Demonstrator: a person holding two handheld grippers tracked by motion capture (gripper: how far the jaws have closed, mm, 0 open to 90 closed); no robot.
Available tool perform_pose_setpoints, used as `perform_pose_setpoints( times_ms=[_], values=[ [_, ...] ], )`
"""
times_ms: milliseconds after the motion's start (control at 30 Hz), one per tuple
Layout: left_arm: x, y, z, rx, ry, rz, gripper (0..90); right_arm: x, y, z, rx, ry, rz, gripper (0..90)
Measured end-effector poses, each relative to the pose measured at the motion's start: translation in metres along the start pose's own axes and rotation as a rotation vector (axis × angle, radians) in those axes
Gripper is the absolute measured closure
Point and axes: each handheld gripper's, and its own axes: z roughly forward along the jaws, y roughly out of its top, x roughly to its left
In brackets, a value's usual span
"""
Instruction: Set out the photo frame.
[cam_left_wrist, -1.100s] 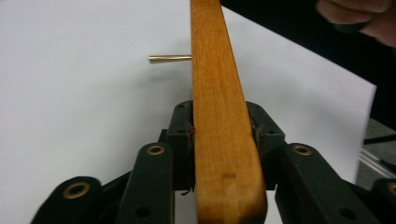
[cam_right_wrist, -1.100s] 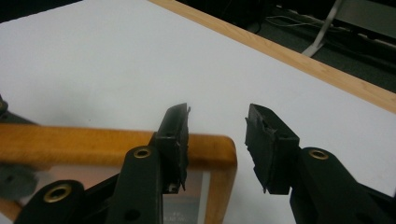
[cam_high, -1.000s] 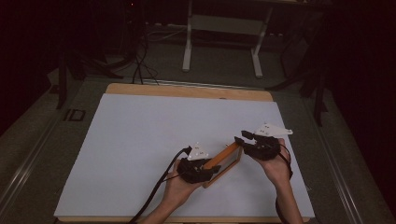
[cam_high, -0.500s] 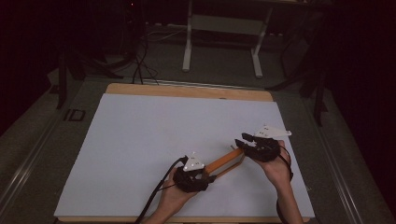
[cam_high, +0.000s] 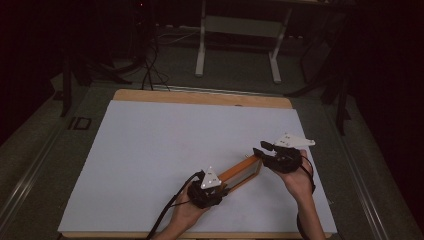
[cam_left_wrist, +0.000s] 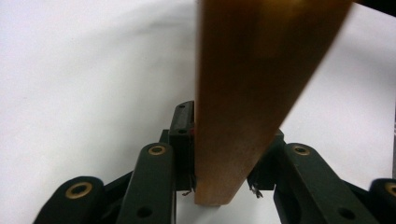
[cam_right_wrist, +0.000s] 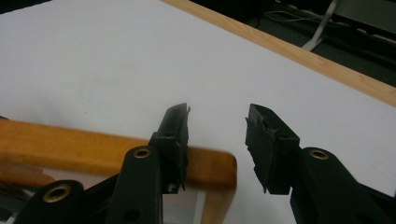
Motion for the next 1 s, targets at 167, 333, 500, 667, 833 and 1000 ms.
perform_pose_setpoints(
  times_ms=[167, 333, 500, 667, 833, 1000],
  values=[
    [-0.001, 0.005, -0.001, 0.016, 0.012, 0.043, 69.2, -0.003, 0.001, -0.006, -0.014, -0.013, 0.006, 58.3],
    [0.003, 0.017, -0.005, 0.005, 0.002, 0.054, 69.2, -0.006, 0.002, -0.013, -0.033, -0.025, 0.013, 58.1],
    [0.011, 0.037, -0.007, -0.014, -0.025, 0.055, 69.4, -0.011, 0.003, -0.019, -0.047, -0.046, 0.032, 58.1],
    [0.022, 0.061, -0.005, -0.008, -0.073, 0.063, 69.4, -0.017, 0.001, -0.023, -0.060, -0.057, 0.052, 58.1],
    [0.039, 0.092, 0.000, 0.006, -0.132, 0.019, 69.4, -0.021, 0.000, -0.028, -0.074, -0.067, 0.070, 57.8],
    [0.043, 0.109, 0.005, -0.002, -0.148, 0.011, 69.3, -0.023, -0.001, -0.030, -0.079, -0.072, 0.075, 57.8]
  ],
)
